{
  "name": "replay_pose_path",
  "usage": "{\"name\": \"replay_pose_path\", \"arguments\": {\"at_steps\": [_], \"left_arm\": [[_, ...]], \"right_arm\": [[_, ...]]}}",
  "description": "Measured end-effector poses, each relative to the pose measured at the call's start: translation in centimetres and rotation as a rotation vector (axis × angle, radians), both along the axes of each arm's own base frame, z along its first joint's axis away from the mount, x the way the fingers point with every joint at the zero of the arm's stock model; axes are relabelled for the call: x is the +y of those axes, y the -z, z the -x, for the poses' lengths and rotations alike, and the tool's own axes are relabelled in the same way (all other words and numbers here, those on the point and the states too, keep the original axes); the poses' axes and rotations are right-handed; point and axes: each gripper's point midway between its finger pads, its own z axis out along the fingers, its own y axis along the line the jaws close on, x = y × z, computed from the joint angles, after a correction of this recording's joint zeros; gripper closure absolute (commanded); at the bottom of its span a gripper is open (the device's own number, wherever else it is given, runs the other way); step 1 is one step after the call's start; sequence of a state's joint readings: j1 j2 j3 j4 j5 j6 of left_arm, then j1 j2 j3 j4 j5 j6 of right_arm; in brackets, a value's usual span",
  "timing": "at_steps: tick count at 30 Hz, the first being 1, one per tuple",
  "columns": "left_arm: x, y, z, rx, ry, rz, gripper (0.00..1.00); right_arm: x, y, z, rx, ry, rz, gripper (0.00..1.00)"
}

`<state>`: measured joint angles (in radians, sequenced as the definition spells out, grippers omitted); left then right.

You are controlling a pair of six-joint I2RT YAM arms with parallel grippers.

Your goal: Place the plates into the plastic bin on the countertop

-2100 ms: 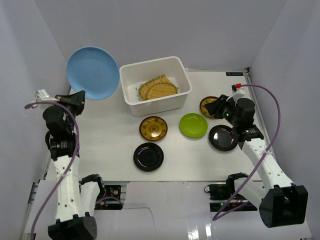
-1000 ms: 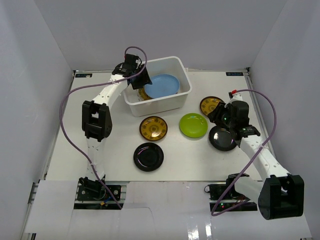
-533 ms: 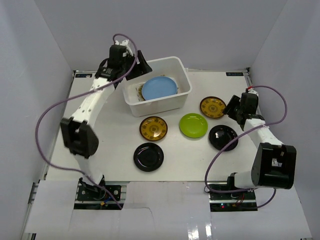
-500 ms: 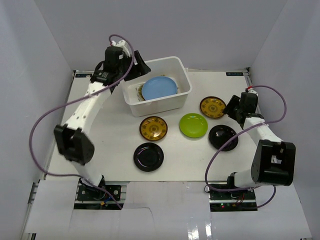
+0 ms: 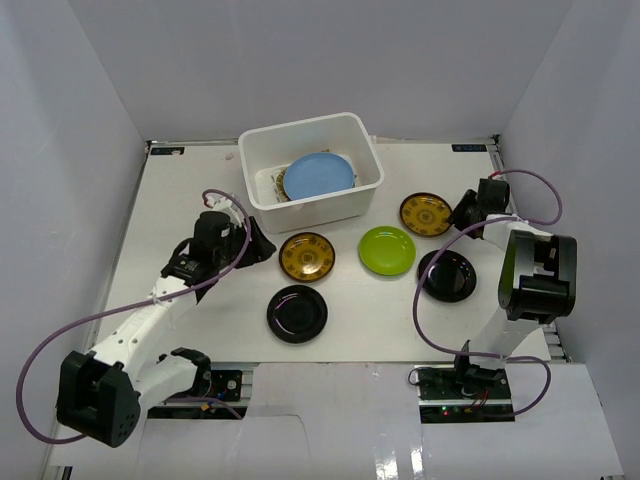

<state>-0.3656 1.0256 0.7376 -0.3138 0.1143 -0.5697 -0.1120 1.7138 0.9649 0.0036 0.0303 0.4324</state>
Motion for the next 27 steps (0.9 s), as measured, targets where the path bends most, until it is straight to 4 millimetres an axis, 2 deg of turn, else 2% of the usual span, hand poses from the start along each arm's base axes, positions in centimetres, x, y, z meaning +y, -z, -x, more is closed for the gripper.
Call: {"name": "replay_pose_path", "arguments": {"at_steps": [1, 3, 4, 6, 9, 10, 11, 13, 14, 17, 19, 20, 22, 23, 27], "left_arm": [[0.2, 2.1, 0.4, 0.054, -0.006, -0.018, 0.33], [0.2, 3.3, 0.4, 0.093, -0.013, -0.021, 0.34], [0.0, 3.4, 0.1, 0.092, -0.017, -0.013, 0.35], [-0.4, 3.2, -0.7, 0.073, -0.023, 0.01, 0.35], [-1.0, 3.2, -1.9, 0.055, -0.033, 0.037, 0.35], [-1.1, 3.5, -2.3, 0.054, -0.036, 0.042, 0.35], [-1.3, 3.8, -2.6, 0.057, -0.04, 0.046, 0.35], [-1.6, 4.8, -3.3, 0.069, -0.046, 0.051, 0.34], [-1.7, 5.5, -3.5, 0.081, -0.049, 0.051, 0.34], [-1.8, 8.0, -3.8, 0.136, -0.058, 0.04, 0.34], [-1.7, 9.4, -3.6, 0.168, -0.062, 0.028, 0.34], [-1.7, 9.9, -3.5, 0.181, -0.064, 0.024, 0.34], [-1.5, 10.5, -3.2, 0.193, -0.067, 0.017, 0.34], [-1.5, 10.7, -3.2, 0.196, -0.067, 0.016, 0.34], [-1.7, 11.5, -3.4, 0.208, -0.063, 0.015, 0.33]], "right_arm": [[0.1, 0.4, -0.1, 0.006, 0.001, -0.01, 0.56], [0.3, 1.3, -0.2, 0.014, -0.004, -0.032, 0.64], [0.5, 1.6, -0.3, 0.016, -0.005, -0.045, 0.66], [0.8, 2.0, -0.6, 0.015, -0.007, -0.065, 0.78], [1.1, 1.6, -1.2, -0.014, -0.005, -0.093, 0.82], [1.2, 1.3, -1.5, -0.031, -0.006, -0.1, 0.82], [1.1, 1.1, -1.7, -0.043, -0.005, -0.105, 0.74], [1.1, 0.9, -2.0, -0.058, -0.003, -0.122, 0.64], [1.0, 0.8, -2.2, -0.062, -0.004, -0.132, 0.54], [0.9, 1.1, -2.8, -0.068, -0.009, -0.155, 0.48], [1.0, 1.7, -3.0, -0.062, -0.017, -0.167, 0.55], [1.0, 1.7, -3.1, -0.066, -0.021, -0.17, 0.67], [1.2, 2.0, -3.1, -0.063, -0.03, -0.183, 0.78], [1.3, 2.2, -3.1, -0.059, -0.031, -0.191, 0.92], [1.8, 1.2, -3.6, -0.092, -0.033, -0.227, 0.92]]}}
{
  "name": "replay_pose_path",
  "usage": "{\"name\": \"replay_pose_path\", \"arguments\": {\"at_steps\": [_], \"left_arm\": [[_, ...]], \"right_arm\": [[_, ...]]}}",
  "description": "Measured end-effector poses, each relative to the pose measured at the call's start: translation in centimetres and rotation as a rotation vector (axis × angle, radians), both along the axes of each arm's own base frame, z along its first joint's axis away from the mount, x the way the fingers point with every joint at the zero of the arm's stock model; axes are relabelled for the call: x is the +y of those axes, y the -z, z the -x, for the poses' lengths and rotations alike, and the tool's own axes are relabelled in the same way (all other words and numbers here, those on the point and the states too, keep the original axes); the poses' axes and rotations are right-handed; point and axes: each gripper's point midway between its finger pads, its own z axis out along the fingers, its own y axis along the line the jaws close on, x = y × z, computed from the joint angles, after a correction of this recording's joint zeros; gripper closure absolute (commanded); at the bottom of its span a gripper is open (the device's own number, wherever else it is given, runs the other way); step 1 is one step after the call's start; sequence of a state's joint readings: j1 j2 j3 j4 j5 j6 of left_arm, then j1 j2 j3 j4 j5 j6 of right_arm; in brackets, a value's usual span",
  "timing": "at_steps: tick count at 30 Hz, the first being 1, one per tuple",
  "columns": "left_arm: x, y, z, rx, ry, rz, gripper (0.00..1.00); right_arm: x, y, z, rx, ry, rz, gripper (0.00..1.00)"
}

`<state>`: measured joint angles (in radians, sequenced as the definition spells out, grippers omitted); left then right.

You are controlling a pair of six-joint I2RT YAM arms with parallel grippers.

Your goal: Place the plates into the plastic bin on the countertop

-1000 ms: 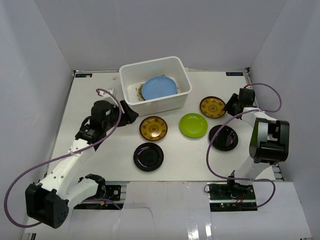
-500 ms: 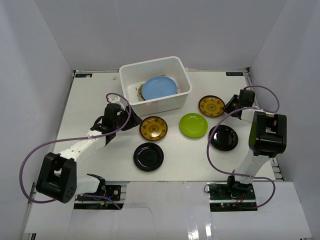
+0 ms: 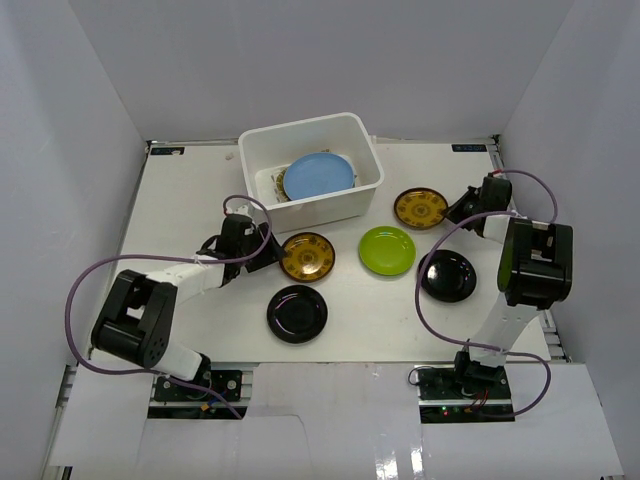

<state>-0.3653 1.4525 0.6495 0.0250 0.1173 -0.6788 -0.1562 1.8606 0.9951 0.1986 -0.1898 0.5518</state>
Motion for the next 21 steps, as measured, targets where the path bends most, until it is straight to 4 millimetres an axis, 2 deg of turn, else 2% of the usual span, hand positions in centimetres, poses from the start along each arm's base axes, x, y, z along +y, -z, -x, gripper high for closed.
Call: {"name": "replay_pose_path", "arguments": {"at_steps": [3, 6, 9, 12, 14, 16, 18, 21], "left_arm": [[-0.2, 1.1, 0.2, 0.03, 0.011, -0.004, 0.34], [-0.7, 1.6, 0.4, 0.041, 0.024, 0.002, 0.34], [-1.0, 1.6, 0.5, 0.039, 0.035, 0.007, 0.38], [-1.3, 1.6, 0.5, 0.038, 0.04, 0.013, 0.46], [-1.4, 1.7, 0.4, 0.04, 0.039, 0.015, 0.53], [-1.5, 2.0, 0.4, 0.046, 0.038, 0.016, 0.62], [-1.5, 2.3, 0.4, 0.052, 0.034, 0.015, 0.63], [-1.5, 2.3, 0.4, 0.054, 0.027, 0.014, 0.68]], "right_arm": [[0.0, -1.9, -0.1, -0.038, 0.007, 0.011, 0.92], [-0.4, -6.2, 0.0, -0.118, 0.023, 0.03, 0.92], [-0.2, -13.0, 0.1, -0.276, 0.026, 0.04, 0.92], [1.3, -19.6, 0.1, -0.434, -0.004, 0.051, 0.92], [4.3, -23.3, -0.5, -0.518, -0.064, 0.057, 0.92], [9.3, -26.2, -1.0, -0.582, -0.174, 0.048, 0.92], [14.7, -28.0, -1.4, -0.615, -0.288, 0.026, 0.92], [21.5, -28.7, -2.1, -0.63, -0.422, 0.014, 0.92]]}}
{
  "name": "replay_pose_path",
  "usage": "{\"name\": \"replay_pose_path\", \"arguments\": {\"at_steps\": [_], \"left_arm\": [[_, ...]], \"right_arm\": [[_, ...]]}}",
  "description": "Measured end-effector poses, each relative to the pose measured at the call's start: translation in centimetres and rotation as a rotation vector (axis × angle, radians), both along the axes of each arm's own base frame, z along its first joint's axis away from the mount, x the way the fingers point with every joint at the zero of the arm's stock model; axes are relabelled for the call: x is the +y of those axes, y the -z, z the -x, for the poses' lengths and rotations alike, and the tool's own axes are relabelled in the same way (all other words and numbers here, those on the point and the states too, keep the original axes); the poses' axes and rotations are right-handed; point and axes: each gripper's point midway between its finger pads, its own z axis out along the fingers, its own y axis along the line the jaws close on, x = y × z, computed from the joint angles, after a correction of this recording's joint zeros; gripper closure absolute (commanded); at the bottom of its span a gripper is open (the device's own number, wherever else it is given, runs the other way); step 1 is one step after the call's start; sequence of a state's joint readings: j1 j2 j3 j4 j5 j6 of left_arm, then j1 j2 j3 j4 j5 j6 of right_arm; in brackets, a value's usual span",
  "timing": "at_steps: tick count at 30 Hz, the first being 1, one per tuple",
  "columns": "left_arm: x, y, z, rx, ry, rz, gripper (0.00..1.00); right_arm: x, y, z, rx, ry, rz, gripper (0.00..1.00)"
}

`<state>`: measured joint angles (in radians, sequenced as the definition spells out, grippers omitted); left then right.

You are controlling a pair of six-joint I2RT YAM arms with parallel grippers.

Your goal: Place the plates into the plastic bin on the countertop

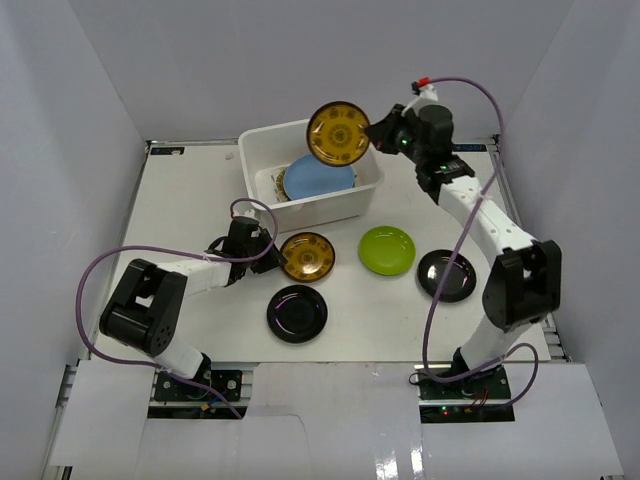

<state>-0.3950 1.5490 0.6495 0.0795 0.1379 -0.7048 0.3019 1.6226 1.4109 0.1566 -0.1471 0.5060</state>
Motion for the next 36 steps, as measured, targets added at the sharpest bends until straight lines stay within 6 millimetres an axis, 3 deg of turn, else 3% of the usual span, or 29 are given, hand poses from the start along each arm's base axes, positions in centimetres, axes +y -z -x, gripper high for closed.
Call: {"name": "replay_pose_path", "arguments": {"at_steps": [5, 8, 11, 15, 17, 18, 25, 29, 32, 35, 36], "left_arm": [[0.1, -0.1, -0.2, -0.005, -0.02, 0.001, 1.0], [0.1, -0.6, -0.4, -0.014, -0.028, 0.008, 1.0], [0.3, -1.3, -0.1, -0.02, -0.031, 0.011, 1.0], [0.6, -3.4, 0.4, -0.053, -0.034, 0.018, 1.0], [0.6, -5.2, 0.5, -0.093, -0.03, 0.034, 1.0], [0.6, -6.2, 0.6, -0.116, -0.027, 0.043, 1.0], [-0.3, -12.4, 1.7, -0.224, 0.039, 0.134, 1.0], [-0.9, -16.0, 2.4, -0.263, 0.084, 0.171, 1.0], [-1.2, -19.6, 1.9, -0.31, 0.092, 0.18, 1.0], [-1.6, -23.9, 0.1, -0.382, 0.086, 0.183, 1.0], [-1.8, -25.2, -0.8, -0.405, 0.079, 0.183, 1.0]], "right_arm": [[7.9, 2.6, -3.0, 0.041, -0.091, 0.118, 0.92], [10.7, 5.7, -4.6, 0.077, -0.103, 0.2, 0.92], [11.9, 10.4, -4.7, 0.156, -0.119, 0.287, 0.92], [11.7, 15.5, -4.5, 0.256, -0.12, 0.365, 0.88], [11.5, 16.6, -4.5, 0.281, -0.116, 0.379, 0.75], [11.3, 16.8, -4.5, 0.284, -0.114, 0.386, 0.62], [11.4, 15.4, -4.9, 0.262, -0.107, 0.381, 0.24], [11.6, 13.7, -5.1, 0.229, -0.112, 0.371, 0.23], [11.1, 11.0, -4.6, 0.197, -0.109, 0.35, 0.25], [8.4, 5.6, -3.6, 0.138, -0.101, 0.291, 0.3], [7.0, 3.7, -3.3, 0.113, -0.09, 0.268, 0.37]]}}
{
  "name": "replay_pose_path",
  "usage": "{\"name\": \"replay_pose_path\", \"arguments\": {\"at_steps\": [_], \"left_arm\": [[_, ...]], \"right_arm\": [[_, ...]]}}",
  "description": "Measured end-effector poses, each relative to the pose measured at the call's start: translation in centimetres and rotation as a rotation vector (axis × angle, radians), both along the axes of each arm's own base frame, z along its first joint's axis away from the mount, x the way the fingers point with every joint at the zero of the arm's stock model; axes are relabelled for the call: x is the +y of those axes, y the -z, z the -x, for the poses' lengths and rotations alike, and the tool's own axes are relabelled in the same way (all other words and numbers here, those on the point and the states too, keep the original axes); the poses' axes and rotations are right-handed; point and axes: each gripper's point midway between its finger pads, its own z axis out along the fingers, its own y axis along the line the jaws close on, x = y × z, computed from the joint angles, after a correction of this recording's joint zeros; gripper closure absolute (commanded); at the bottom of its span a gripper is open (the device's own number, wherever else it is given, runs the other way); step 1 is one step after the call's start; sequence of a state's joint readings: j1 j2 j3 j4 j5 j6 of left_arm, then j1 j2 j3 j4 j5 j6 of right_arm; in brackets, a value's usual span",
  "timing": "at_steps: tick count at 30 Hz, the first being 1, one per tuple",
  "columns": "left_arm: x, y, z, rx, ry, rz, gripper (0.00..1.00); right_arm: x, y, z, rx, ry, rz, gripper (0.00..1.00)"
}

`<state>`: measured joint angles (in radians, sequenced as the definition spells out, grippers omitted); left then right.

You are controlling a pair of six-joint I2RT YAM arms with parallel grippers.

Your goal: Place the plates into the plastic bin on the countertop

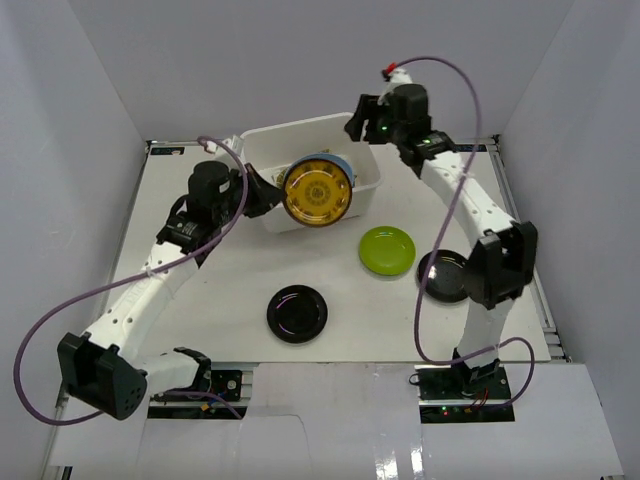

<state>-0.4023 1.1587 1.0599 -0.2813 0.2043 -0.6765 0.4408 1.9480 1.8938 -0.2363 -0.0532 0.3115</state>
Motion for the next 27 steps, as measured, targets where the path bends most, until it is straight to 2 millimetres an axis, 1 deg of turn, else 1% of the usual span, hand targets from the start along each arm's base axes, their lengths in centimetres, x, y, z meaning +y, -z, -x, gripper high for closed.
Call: {"name": "replay_pose_path", "arguments": {"at_steps": [1, 2, 3, 4, 5, 6, 7, 8, 9, 10, 12, 13, 14, 15, 16, 17, 18, 20, 21, 22, 23, 24, 25, 26, 27], "left_arm": [[-0.3, -1.4, -1.1, -0.021, -0.009, 0.001, 1.0], [-0.5, -2.2, -2.1, -0.036, -0.017, 0.001, 1.0], [-0.7, -2.9, -3.2, -0.047, -0.026, -0.002, 1.0], [-0.9, -3.5, -4.7, -0.054, -0.04, -0.008, 1.0], [-1.2, -3.5, -6.0, -0.055, -0.049, -0.019, 1.0], [-1.4, -3.6, -7.7, -0.057, -0.063, -0.03, 1.0], [-1.6, -3.3, -9.3, -0.052, -0.078, -0.043, 1.0], [-1.8, -2.7, -11.1, -0.039, -0.092, -0.062, 1.0], [-1.9, -2.1, -12.6, -0.029, -0.104, -0.076, 1.0], [-2.0, -1.2, -14.3, -0.015, -0.118, -0.094, 1.0], [-2.1, 1.3, -17.1, 0.029, -0.137, -0.132, 1.0], [-2.1, 2.8, -18.2, 0.055, -0.145, -0.154, 1.0], [-2.0, 4.1, -19.0, 0.078, -0.151, -0.171, 1.0], [-1.9, 5.3, -19.8, 0.101, -0.157, -0.189, 1.0], [-1.8, 6.4, -20.3, 0.12, -0.162, -0.205, 1.0], [-1.8, 7.7, -21.1, 0.145, -0.166, -0.221, 1.0], [-1.7, 8.8, -21.6, 0.169, -0.168, -0.237, 1.0], [-1.6, 10.5, -22.5, 0.194, -0.171, -0.257, 1.0], [-1.5, 11.3, -22.7, 0.209, -0.169, -0.268, 0.97], [-1.4, 11.9, -22.8, 0.221, -0.168, -0.277, 0.91], [-1.4, 12.4, -22.7, 0.231, -0.165, -0.285, 0.75], [-1.4, 12.8, -22.7, 0.238, -0.162, -0.293, 0.66], [-1.3, 13.0, -22.5, 0.245, -0.159, -0.299, 0.57], [-1.3, 13.1, -22.5, 0.245, -0.154, -0.308, 0.43], [-1.2, 13.1, -22.5, 0.242, -0.15, -0.315, 0.36]], "right_arm": [[-2.4, -2.0, 0.4, -0.031, 0.024, -0.024, 0.43], [-4.7, -3.6, 0.9, -0.052, 0.053, -0.039, 0.49], [-7.2, -5.0, 1.5, -0.081, 0.089, -0.059, 0.62], [-9.9, -6.0, 2.4, -0.102, 0.129, -0.067, 0.67], [-12.7, -6.6, 3.1, -0.127, 0.178, -0.081, 0.69], [-14.8, -6.8, 4.1, -0.143, 0.216, -0.087, 0.71], [-16.4, -6.2, 5.4, -0.143, 0.247, -0.089, 0.71], [-17.1, -5.3, 6.4, -0.131, 0.261, -0.089, 0.71], [-17.3, -4.1, 7.6, -0.118, 0.26, -0.086, 0.7], [-17.2, -2.5, 8.6, -0.088, 0.25, -0.08, 0.69], [-16.7, 0.9, 10.0, -0.022, 0.228, -0.066, 0.67], [-16.4, 2.8, 10.7, 0.019, 0.217, -0.057, 0.66], [-16.3, 4.3, 11.3, 0.051, 0.212, -0.05, 0.65], [-16.4, 5.7, 11.9, 0.079, 0.21, -0.043, 0.63], [-16.5, 6.6, 12.5, 0.1, 0.211, -0.037, 0.62], [-16.6, 7.3, 13.1, 0.115, 0.213, -0.032, 0.61], [-16.8, 7.5, 13.5, 0.12, 0.216, -0.029, 0.59], [-17.0, 7.2, 14.1, 0.107, 0.223, -0.027, 0.57], [-17.1, 6.8, 14.3, 0.098, 0.224, -0.03, 0.56], [-17.3, 6.4, 14.6, 0.083, 0.227, -0.032, 0.56], [-17.3, 6.1, 14.8, 0.07, 0.229, -0.036, 0.55], [-17.5, 6.1, 15.1, 0.063, 0.233, -0.037, 0.55], [-17.6, 6.3, 15.3, 0.061, 0.234, -0.037, 0.55], [-17.7, 6.6, 15.6, 0.066, 0.237, -0.035, 0.53], [-17.7, 7.2, 15.9, 0.078, 0.24, -0.031, 0.53]]}}
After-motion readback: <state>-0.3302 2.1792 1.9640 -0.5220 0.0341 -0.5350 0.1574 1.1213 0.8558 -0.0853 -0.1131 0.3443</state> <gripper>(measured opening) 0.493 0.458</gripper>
